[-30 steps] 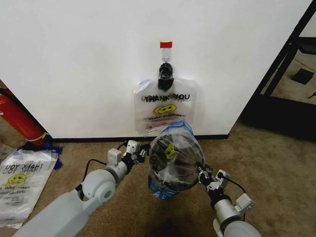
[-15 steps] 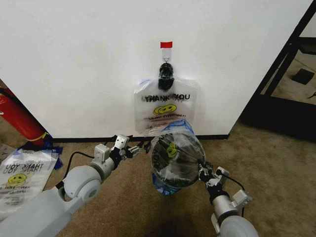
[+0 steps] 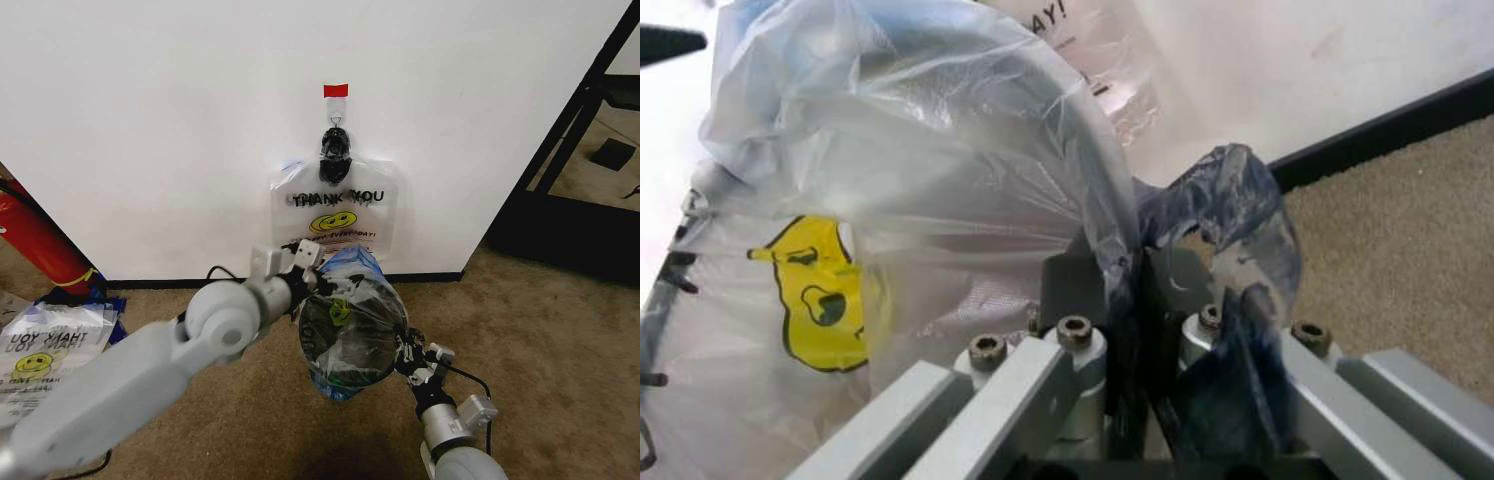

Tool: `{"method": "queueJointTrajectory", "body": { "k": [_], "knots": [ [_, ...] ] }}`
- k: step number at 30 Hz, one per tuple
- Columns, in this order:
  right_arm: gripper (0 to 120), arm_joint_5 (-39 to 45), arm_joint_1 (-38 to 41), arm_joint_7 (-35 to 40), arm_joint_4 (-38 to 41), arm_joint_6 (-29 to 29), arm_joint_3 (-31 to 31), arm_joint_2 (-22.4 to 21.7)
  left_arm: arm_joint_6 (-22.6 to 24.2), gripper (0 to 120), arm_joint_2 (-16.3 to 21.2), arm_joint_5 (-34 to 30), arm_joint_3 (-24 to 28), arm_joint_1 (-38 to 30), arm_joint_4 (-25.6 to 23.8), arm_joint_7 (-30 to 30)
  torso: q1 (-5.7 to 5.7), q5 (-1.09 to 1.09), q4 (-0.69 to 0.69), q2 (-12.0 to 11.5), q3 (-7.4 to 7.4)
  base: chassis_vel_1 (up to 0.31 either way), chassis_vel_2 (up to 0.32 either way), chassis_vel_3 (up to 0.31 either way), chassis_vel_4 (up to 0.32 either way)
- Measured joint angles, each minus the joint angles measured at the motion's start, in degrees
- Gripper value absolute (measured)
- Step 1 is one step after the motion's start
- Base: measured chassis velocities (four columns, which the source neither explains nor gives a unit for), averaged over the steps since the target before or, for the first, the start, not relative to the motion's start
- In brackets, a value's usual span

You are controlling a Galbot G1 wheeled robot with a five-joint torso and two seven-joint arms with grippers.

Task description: Pick up the garbage bag from the wall and place it over the trash bin.

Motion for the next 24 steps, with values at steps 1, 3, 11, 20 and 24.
{"method": "queueJointTrajectory", "body": {
  "k": [1,3,11,20,24],
  "knots": [
    [1,0.01,0.05,0.00,-0.08,0.00,-0.05,-0.02,-0.28,98,-0.70,-1.89,0.01,-0.70,0.71,-1.10,0.00,-0.01,0.00,0.00,0.00,0.000,0.000,0.000,0.000],
    [1,0.25,0.19,0.04,-0.19,-0.01,-0.25,-0.03,-0.89,98,-1.74,-4.34,-0.04,-1.48,1.66,-2.57,0.00,-0.01,0.01,0.00,0.00,0.000,0.000,0.000,0.000],
    [1,0.17,1.01,0.51,-0.66,-0.36,-1.27,0.18,-2.47,77,-3.80,-6.00,1.02,-2.62,4.00,-5.43,0.00,-0.01,0.01,0.00,0.00,0.000,0.000,0.000,0.000],
    [1,0.10,1.06,0.69,-0.75,-0.41,-1.24,0.29,-2.10,46,-5.12,-6.10,3.15,-3.99,5.36,-6.71,0.00,-0.01,0.00,0.00,0.00,0.000,0.000,0.000,0.000],
    [1,0.18,1.07,0.73,-0.79,-0.41,-1.08,0.21,-3.11,29,-5.47,-5.98,4.08,-4.81,5.96,-7.58,0.00,-0.01,0.00,0.00,0.00,0.000,0.000,0.000,0.000]
  ]
}}
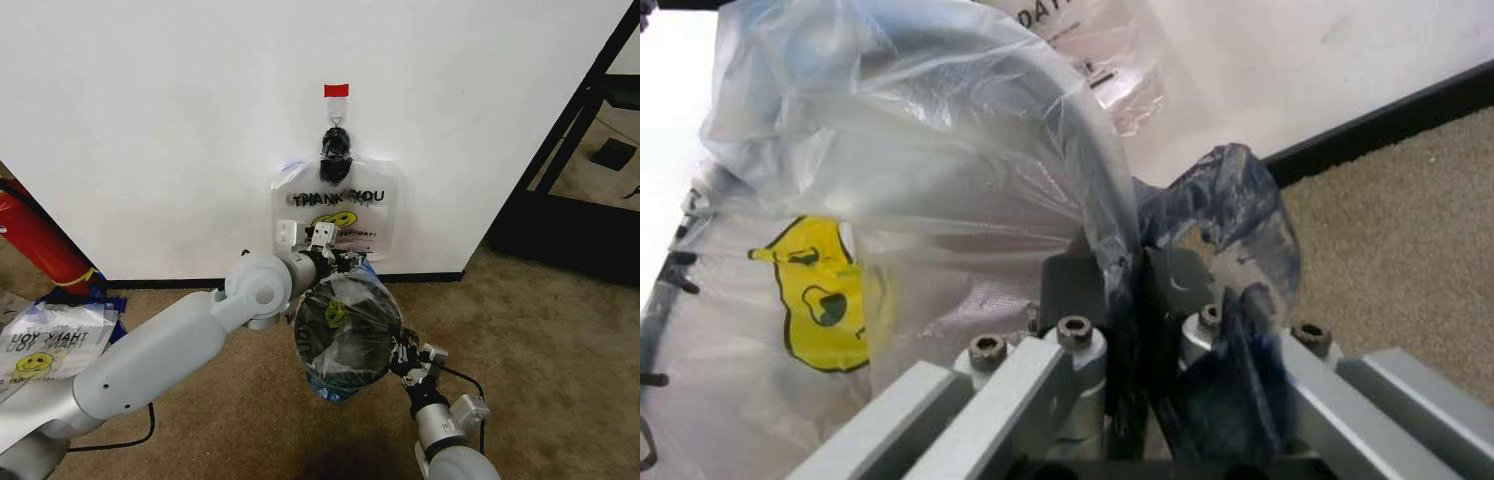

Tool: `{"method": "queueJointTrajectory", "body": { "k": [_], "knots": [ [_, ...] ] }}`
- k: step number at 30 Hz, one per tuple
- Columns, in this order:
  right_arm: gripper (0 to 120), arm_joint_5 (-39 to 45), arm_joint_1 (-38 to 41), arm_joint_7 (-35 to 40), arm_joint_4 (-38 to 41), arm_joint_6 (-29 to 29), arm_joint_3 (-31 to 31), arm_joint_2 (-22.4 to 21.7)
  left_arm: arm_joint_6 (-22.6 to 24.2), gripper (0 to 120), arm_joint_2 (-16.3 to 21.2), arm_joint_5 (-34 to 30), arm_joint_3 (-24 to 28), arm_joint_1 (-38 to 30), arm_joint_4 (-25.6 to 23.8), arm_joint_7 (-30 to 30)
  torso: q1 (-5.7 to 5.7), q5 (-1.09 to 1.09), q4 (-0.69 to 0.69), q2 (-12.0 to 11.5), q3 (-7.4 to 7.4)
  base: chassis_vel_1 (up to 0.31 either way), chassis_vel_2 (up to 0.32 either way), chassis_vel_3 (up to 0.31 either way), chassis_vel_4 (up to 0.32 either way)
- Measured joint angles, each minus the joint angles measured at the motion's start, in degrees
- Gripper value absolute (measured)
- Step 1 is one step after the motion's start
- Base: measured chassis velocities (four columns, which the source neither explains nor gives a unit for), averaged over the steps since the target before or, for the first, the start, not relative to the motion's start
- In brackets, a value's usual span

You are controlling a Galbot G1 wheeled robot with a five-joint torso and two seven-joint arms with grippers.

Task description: Pick up the garbage bag from the wall and place it over the trash bin.

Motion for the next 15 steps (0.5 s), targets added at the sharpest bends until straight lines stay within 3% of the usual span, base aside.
{"method": "queueJointTrajectory", "body": {
  "k": [9,15],
  "knots": [
    [1,0.00,0.51,0.13,-0.25,0.01,-0.43,-0.12,0.21,0,0.25,0.27,0.81,-0.09,0.05,-0.34,0.00,0.00,0.00,0.00,0.00,0.000,0.000,0.000,0.000],
    [1,-0.28,0.49,0.13,-0.20,0.08,-0.73,-0.42,0.58,0,0.59,0.37,0.91,-0.44,0.26,-0.48,0.00,-0.01,0.01,0.00,0.00,0.000,0.000,0.000,0.000]
  ]
}}
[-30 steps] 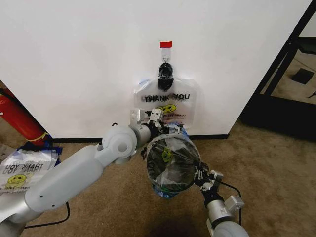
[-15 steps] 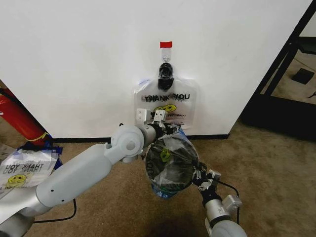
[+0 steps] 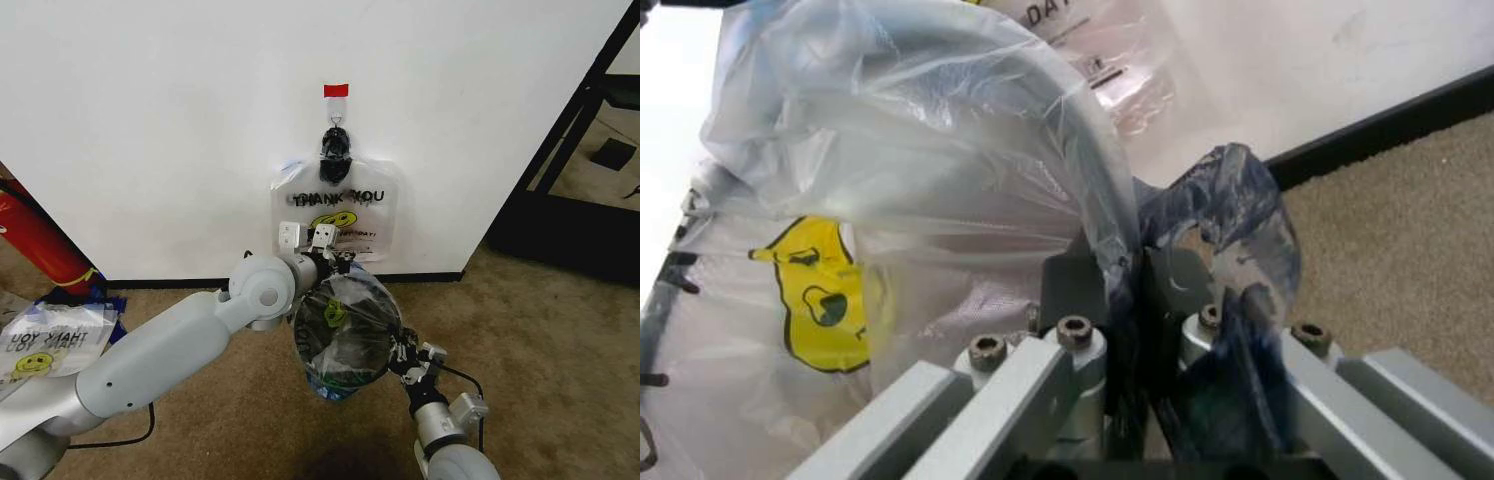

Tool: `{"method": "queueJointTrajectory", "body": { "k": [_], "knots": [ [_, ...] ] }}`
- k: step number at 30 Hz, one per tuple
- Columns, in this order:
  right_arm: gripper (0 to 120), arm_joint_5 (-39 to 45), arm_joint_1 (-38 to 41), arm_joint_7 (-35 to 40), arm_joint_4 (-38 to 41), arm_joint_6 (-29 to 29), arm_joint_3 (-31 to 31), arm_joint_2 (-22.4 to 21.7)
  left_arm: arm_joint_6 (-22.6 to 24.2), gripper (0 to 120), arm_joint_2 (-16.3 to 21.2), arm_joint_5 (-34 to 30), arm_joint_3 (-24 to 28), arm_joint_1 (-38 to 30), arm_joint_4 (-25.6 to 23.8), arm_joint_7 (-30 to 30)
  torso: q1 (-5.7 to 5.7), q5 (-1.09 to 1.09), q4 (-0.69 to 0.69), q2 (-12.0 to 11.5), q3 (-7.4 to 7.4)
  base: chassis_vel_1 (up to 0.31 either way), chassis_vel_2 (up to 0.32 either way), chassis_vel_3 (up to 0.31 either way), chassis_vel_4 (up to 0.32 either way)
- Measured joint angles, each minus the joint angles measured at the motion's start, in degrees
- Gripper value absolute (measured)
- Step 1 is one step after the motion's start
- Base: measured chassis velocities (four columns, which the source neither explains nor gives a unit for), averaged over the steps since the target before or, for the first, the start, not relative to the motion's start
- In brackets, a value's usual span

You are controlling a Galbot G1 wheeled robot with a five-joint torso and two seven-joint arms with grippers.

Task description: Pick up the garbage bag from the wall and place it over the trash bin.

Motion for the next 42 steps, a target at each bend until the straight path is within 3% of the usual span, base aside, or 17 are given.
{"method": "queueJointTrajectory", "body": {
  "k": [7,13,27,37,42],
  "knots": [
    [1,-3.13,-0.93,-0.18,0.03,1.88,-0.80,-0.08,0.26,0,-2.30,1.98,2.39,-3.42,4.71,-0.07,0.00,0.01,-0.01,0.00,0.00,0.000,0.000,0.000,0.000],
    [1,-4.97,-2.79,-0.71,0.72,3.10,-1.31,-0.72,0.33,0,-6.43,5.81,6.16,-6.04,13.37,3.26,0.00,0.01,-0.02,0.00,0.00,0.000,0.000,0.000,0.000],
    [1,-8.90,-4.59,-1.78,1.46,4.87,-2.93,-1.10,2.10,0,-9.65,10.49,15.27,-8.25,21.07,6.92,0.00,0.01,-0.01,0.01,0.00,0.000,0.000,0.000,0.000],
    [1,-9.32,-4.97,-1.99,1.83,5.20,-3.20,-1.11,3.87,0,-11.71,10.79,15.15,-8.19,22.77,6.46,0.00,0.01,-0.02,0.01,0.00,0.000,0.000,0.000,0.000],
    [1,-9.21,-4.53,-2.00,1.42,5.33,-3.33,-0.77,8.55,18,-11.15,10.35,13.01,-9.61,19.86,7.25,0.00,0.01,-0.01,0.01,0.00,0.000,0.000,0.000,0.000]
  ]
}}
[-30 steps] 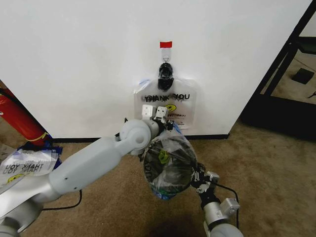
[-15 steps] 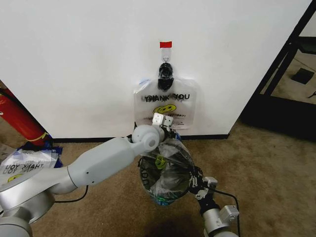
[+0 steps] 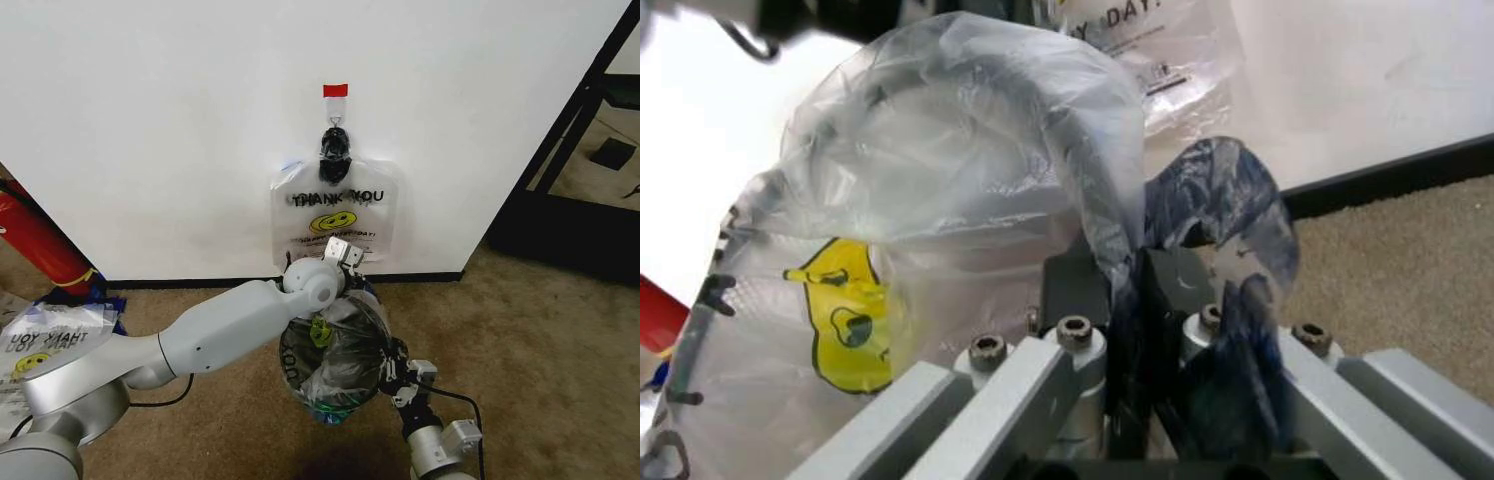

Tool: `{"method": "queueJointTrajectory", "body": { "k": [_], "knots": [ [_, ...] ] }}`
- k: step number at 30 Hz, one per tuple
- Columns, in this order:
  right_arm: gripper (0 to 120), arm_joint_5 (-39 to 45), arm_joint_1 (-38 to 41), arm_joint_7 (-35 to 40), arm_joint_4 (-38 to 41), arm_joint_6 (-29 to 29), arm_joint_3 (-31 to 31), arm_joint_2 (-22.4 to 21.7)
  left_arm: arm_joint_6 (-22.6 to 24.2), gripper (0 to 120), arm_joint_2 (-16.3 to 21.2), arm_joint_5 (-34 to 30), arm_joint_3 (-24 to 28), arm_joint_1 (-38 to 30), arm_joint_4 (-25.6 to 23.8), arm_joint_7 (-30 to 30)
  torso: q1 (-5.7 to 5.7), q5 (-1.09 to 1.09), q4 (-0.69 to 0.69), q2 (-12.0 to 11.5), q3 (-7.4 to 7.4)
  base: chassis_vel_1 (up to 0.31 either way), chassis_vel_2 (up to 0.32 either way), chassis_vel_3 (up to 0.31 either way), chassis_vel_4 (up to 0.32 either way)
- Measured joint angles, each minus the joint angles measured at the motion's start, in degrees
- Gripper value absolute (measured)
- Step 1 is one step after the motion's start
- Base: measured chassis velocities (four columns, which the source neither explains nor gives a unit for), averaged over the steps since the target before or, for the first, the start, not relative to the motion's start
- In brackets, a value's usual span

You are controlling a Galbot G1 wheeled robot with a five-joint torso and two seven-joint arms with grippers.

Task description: Pick up the garbage bag from the wall and place it over the trash bin.

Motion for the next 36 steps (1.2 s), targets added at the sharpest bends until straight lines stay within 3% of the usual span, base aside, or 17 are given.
{"method": "queueJointTrajectory", "body": {
  "k": [1,3,6,10,14,17,20,22,25,28,30,32,36],
  "knots": [
    [1,0.01,0.19,0.00,-0.14,0.00,-0.20,0.19,0.66,25,0.17,-0.04,-0.32,-0.44,-0.90,0.14,0.00,0.00,0.00,0.00,0.00,0.000,0.000,0.000,0.000],
    [1,0.01,0.22,0.00,-0.16,0.00,-0.23,0.21,0.82,25,0.21,-0.05,-0.41,-0.55,-1.11,0.17,0.00,0.00,0.00,0.00,0.00,0.000,0.000,0.000,0.000],
    [1,-0.03,0.70,0.11,-0.56,0.00,-0.46,0.64,2.11,40,0.33,-0.18,-1.74,-1.25,-3.23,0.04,-0.01,0.00,0.00,0.00,0.00,0.000,0.000,0.000,0.000],
    [1,0.85,1.27,0.76,-1.27,-0.28,-0.10,1.03,-0.32,53,0.92,-0.03,-3.92,-1.13,-6.51,-0.92,0.00,0.00,-0.02,0.00,0.00,0.000,0.000,0.000,0.000],
    [1,4.17,1.57,2.21,-1.65,-1.62,0.75,1.62,-5.14,69,3.90,1.13,-7.14,0.89,-13.46,-1.93,0.00,0.00,-0.01,0.00,0.00,0.000,0.000,0.000,0.000],
    [1,6.48,1.78,3.33,-1.96,-2.29,1.93,2.67,-9.48,82,7.77,1.97,-11.79,6.39,-21.39,-1.70,0.00,-0.01,-0.01,0.00,0.00,0.000,0.000,0.000,0.000],
    [1,7.21,2.07,3.70,-2.03,-2.54,2.36,3.23,-10.81,90,10.01,2.12,-14.88,11.39,-25.63,-1.83,-0.01,0.00,-0.01,0.00,-0.01,0.000,0.000,0.000,0.000],
    [1,7.87,2.69,3.91,-2.04,-2.75,3.17,3.86,-11.37,96,13.23,4.51,-20.99,20.92,-31.10,-1.80,-0.01,-0.01,0.00,0.00,-0.01,0.000,0.000,0.000,0.000],
    [1,8.34,3.29,4.00,-1.77,-2.84,4.39,4.12,-11.34,96,15.04,7.84,-29.01,32.90,-34.60,-0.80,-0.01,-0.03,0.03,0.00,-0.01,0.000,0.000,0.000,0.000],
    [1,8.47,3.46,3.99,-1.59,-2.84,4.81,4.16,-11.28,94,15.24,8.29,-30.87,35.99,-35.22,-0.68,-0.01,-0.03,0.02,0.00,-0.01,0.000,0.000,0.000,0.000],
    [1,8.44,3.60,3.78,-1.33,-2.63,5.85,4.24,-11.07,84,15.44,12.55,-34.82,44.18,-36.04,-0.03,-0.01,-0.03,0.01,0.00,-0.01,0.000,0.000,0.000,0.000],
    [1,8.18,3.56,3.66,-1.22,-2.39,6.23,4.38,-11.03,80,15.27,14.65,-35.66,46.52,-36.30,0.08,-0.01,-0.03,-0.01,0.00,-0.01,0.000,0.000,0.000,0.000],
    [1,5.78,3.10,3.21,-1.22,-1.13,6.62,4.95,-10.25,62,14.45,17.12,-36.32,50.95,-37.96,0.09,-0.01,-0.01,-0.01,0.00,-0.01,0.000,0.000,0.000,0.000]
  ]
}}
